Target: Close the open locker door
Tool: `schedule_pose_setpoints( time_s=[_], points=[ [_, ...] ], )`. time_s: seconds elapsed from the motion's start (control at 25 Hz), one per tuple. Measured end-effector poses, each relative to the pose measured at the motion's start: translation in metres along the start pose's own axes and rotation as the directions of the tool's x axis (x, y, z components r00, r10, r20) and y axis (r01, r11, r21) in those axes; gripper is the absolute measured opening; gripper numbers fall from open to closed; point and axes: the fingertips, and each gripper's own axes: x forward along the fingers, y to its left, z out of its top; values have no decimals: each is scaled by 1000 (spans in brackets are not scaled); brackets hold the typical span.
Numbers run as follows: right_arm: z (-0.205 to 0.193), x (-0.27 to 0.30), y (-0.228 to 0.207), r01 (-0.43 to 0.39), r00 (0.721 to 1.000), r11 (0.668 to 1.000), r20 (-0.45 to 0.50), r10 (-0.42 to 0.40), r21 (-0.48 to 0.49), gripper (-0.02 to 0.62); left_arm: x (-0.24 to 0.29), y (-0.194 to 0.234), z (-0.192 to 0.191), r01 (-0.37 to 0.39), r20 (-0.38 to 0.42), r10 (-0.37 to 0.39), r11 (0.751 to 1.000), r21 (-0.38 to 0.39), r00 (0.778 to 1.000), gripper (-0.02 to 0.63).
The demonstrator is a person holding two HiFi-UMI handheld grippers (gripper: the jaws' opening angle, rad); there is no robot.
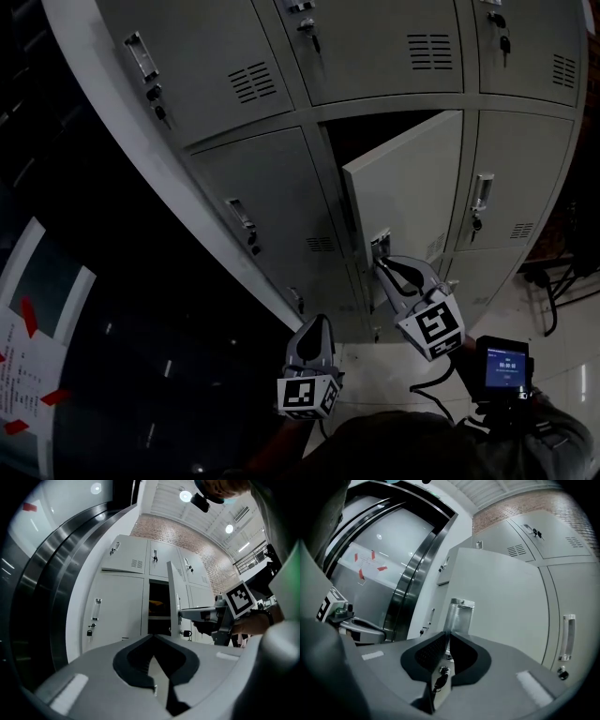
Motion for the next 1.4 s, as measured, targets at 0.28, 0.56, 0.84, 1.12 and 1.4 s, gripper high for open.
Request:
schedule_pose_setpoints(
  time_s=[0.28, 0.56, 0.84, 1.12, 1.4],
  points=[
    [-7, 31, -4, 33, 999, 999, -26, -33, -19, 51, 6, 30, -2, 21, -12, -21, 1000, -6, 1000, 2],
    [-14, 60, -10, 22, 999, 1000, -37, -21, 18, 72, 17, 52, -12, 5, -19, -5, 1000, -19, 1000, 2],
    [-18, 86, -21, 13, 999, 1000, -43, -12, 16, 61, 44, 68, -14, -14, -4, 14, 1000, -15, 1000, 2],
    [-23, 109, -35, 26, 999, 999, -45, -25, 20, 63, 62, 79, -7, -36, 1, 36, 999, -14, 999, 2],
    [-29, 127, -48, 74, 996, 997, -45, -75, -21, 63, 68, 88, -5, -53, -1, 53, 999, -13, 999, 2]
  ],
)
